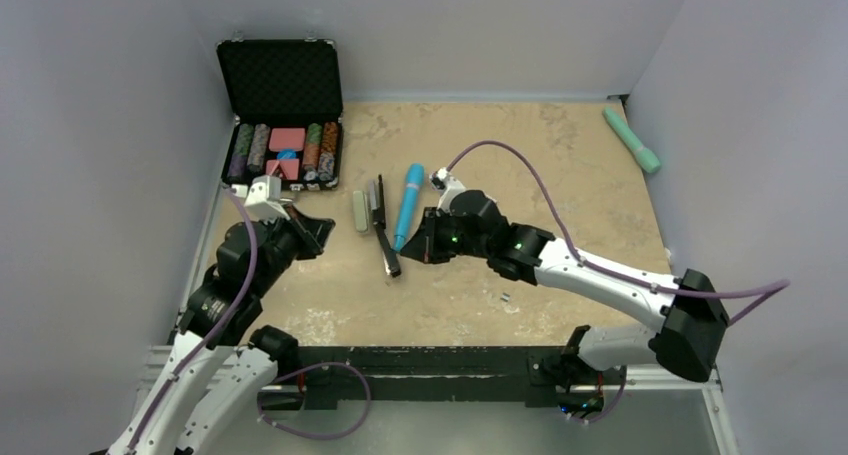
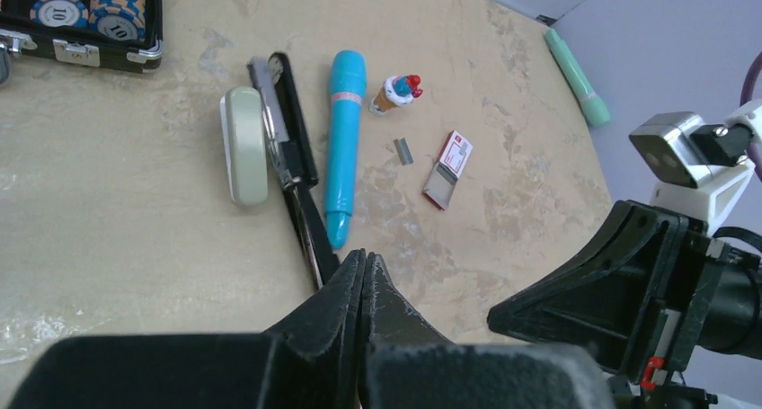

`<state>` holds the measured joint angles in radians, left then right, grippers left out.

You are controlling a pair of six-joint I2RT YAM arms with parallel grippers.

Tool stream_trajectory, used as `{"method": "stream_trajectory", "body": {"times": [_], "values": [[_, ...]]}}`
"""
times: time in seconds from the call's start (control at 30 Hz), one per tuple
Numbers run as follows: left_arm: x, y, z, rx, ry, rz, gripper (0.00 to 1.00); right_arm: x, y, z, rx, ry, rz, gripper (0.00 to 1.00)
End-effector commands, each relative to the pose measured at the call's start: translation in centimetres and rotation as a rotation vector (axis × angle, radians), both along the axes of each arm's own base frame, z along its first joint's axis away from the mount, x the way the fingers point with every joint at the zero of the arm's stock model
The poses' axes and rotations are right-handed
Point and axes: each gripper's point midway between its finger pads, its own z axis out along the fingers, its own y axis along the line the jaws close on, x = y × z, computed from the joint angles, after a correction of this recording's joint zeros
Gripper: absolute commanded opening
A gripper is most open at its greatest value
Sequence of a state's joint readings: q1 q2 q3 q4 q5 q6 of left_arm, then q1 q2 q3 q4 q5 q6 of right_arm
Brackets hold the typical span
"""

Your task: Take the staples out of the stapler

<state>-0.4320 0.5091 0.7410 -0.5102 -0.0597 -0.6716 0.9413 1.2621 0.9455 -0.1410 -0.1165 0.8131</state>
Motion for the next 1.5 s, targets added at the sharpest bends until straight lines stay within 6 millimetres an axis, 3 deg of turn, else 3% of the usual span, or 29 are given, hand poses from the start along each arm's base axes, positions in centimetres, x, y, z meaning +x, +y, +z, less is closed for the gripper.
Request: {"method": "stream_trajectory", "body": {"times": [0.0,0.27,0.33,0.4,0.43,0.53,0.63,0.7,0.77,0.8,0.83,0.87,0.9,1.0,1.17,1.3,1.37,1.47], "values": [[0.4,-0.3,-0.9,0.035,-0.005,-0.024,0.0,0.4,2.3,0.7,0.011,-0.034,0.002,0.0],[1.0,-1.0,-1.9,0.082,0.03,-0.071,0.01,1.5,3.2,0.7,-0.059,-0.065,0.014,0.0],[1.3,-1.7,-2.7,0.096,0.043,-0.108,0.2,1.7,3.1,0.7,-0.07,-0.077,0.011,0.0],[1.8,-2.3,-4.1,0.107,0.074,-0.127,0.46,1.7,2.9,0.7,-0.078,-0.093,0.014,0.0],[2.1,-2.6,-4.8,0.116,0.094,-0.142,0.51,1.7,2.8,0.7,-0.084,-0.102,0.02,0.0],[2.9,-3.6,-6.6,0.119,0.127,-0.176,0.59,2.0,2.1,-0.3,-0.139,-0.105,0.001,0.12],[3.7,-4.1,-7.5,0.114,0.141,-0.178,0.63,2.7,0.5,-2.6,-0.258,-0.082,-0.055,0.21],[4.3,-4.4,-7.9,0.117,0.155,-0.177,0.63,2.9,-0.3,-4.1,-0.329,-0.061,-0.074,0.24],[5.0,-4.7,-8.3,0.123,0.164,-0.181,0.63,3.2,-0.6,-4.3,-0.352,-0.059,-0.1,0.26],[5.4,-4.9,-8.5,0.127,0.165,-0.181,0.64,3.2,-0.5,-3.8,-0.328,-0.061,-0.108,0.3],[6.1,-5.0,-9.2,0.134,0.182,-0.171,0.65,3.1,-0.4,-3.3,-0.289,-0.057,-0.126,0.5],[6.8,-5.0,-9.8,0.135,0.203,-0.151,0.66,3.0,-0.5,-2.9,-0.255,-0.051,-0.152,0.9],[7.4,-4.9,-10.3,0.133,0.227,-0.12,0.66,2.9,-0.8,-2.8,-0.238,-0.047,-0.168,0.97],[9.4,-4.9,-11.3,0.089,0.268,-0.022,0.67,2.7,-1.0,-2.1,-0.244,-0.052,-0.154,0.99],[12.2,-3.6,-13.2,0.022,0.432,0.239,0.67,2.9,-2.1,-2.9,-0.348,-0.056,-0.157,0.98],[14.3,-4.2,-14.8,-0.021,0.511,0.335,0.66,2.6,-2.8,-2.2,-0.293,-0.069,-0.184,0.97],[14.4,-3.8,-16.5,-0.004,0.592,0.408,0.59,2.3,-3.2,-1.8,-0.265,-0.072,-0.19,0.97],[14.4,-3.0,-18.2,0.012,0.674,0.514,0.59,1.8,-3.4,-1.0,-0.231,-0.078,-0.182,0.97]]}}
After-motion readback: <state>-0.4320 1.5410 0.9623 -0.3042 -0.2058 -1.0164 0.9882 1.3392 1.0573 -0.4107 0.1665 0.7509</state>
